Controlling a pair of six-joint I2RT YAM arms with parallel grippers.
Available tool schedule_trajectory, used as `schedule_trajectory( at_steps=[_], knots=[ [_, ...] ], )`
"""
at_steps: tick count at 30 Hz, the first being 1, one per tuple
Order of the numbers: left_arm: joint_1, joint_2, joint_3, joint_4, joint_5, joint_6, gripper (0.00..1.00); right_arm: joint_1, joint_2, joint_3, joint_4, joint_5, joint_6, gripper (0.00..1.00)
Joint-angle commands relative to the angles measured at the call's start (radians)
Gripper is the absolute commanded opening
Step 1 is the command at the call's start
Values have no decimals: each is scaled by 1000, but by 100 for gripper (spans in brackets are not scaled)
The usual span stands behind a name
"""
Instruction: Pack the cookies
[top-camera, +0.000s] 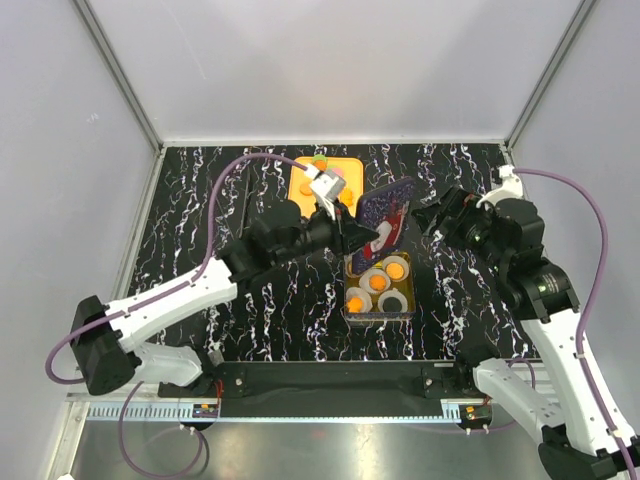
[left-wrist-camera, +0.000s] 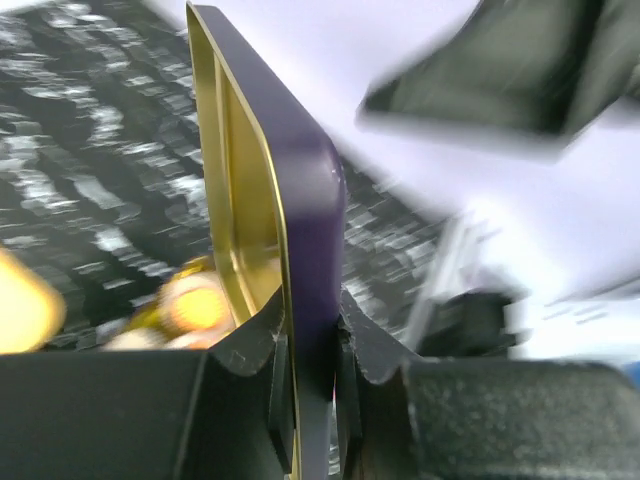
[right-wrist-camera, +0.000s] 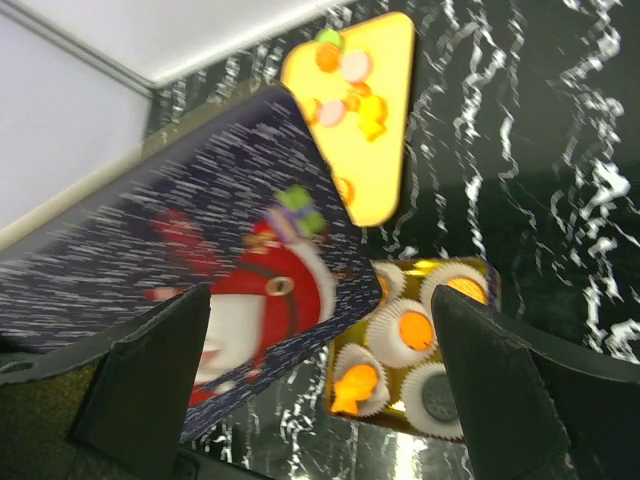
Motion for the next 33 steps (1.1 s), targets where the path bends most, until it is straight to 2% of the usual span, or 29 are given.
schedule_trajectory(
  at_steps=[1,3,4,6,8,14,19,33],
  knots=[
    [50,11,-71,330,275,-419,0,5,-14,-46,-3,75,-16,100],
    [87,60,-116,446,323,-591,0,5,-23,-86,11,81,-4,100],
    [94,76,-137,556,347,-637,0,1,-26,-101,14,81,-2,100],
    [108,110,-174,623,368,-719,0,3,-35,-135,20,95,5,100],
    [111,148,-193,675,378,-750,0,3,-47,-167,28,104,8,100],
    [124,220,-202,697,400,-811,0,3,-63,-270,61,112,45,100],
    [142,294,-262,807,423,-905,0,3,-57,-368,124,115,68,100],
    [179,496,-308,1021,450,-988,0,3,-73,-528,273,81,93,100]
  ],
)
